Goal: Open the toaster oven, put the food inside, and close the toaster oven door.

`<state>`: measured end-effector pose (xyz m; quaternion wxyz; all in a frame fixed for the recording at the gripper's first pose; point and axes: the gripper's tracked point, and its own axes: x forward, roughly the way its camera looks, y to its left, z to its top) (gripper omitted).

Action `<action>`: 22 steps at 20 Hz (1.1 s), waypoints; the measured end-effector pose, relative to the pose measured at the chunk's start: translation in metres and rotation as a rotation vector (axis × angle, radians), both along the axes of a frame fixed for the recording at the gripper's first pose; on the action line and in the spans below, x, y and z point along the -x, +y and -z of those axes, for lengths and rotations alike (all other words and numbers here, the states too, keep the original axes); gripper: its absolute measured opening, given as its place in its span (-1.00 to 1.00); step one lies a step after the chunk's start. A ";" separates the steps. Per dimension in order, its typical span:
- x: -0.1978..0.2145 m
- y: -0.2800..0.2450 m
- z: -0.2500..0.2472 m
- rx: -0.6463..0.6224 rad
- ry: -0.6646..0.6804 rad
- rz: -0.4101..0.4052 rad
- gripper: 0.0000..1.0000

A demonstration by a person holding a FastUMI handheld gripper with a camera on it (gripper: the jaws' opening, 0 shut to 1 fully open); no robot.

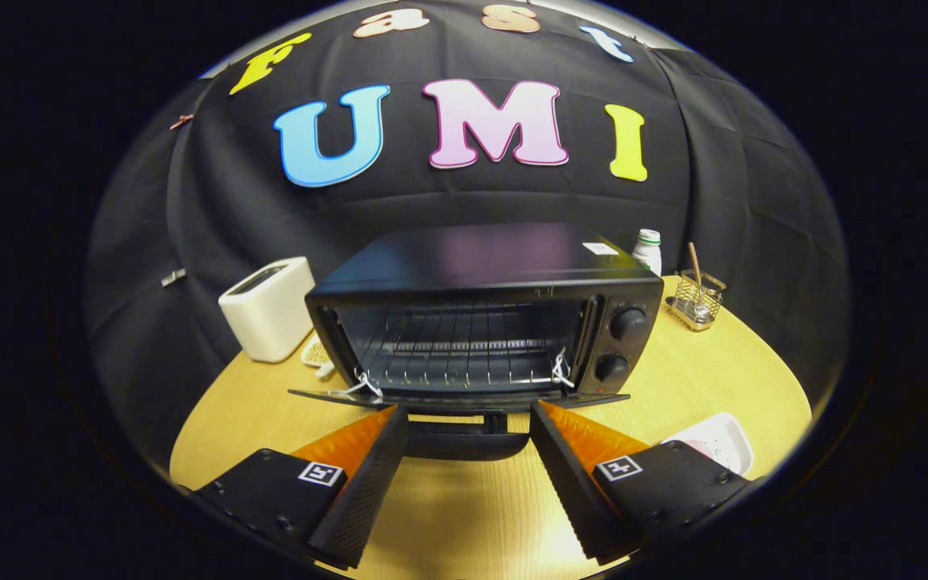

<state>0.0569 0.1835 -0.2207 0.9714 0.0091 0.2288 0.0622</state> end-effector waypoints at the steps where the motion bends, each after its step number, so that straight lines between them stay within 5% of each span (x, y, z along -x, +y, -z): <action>1: 0.008 -0.001 0.009 0.016 0.022 -0.007 0.96; 8: 0.049 -0.013 0.073 0.043 0.189 -0.051 0.97; 13: 0.068 -0.033 0.052 0.047 0.185 -0.079 0.97; 22: 0.080 -0.157 0.004 0.066 0.245 -0.010 0.98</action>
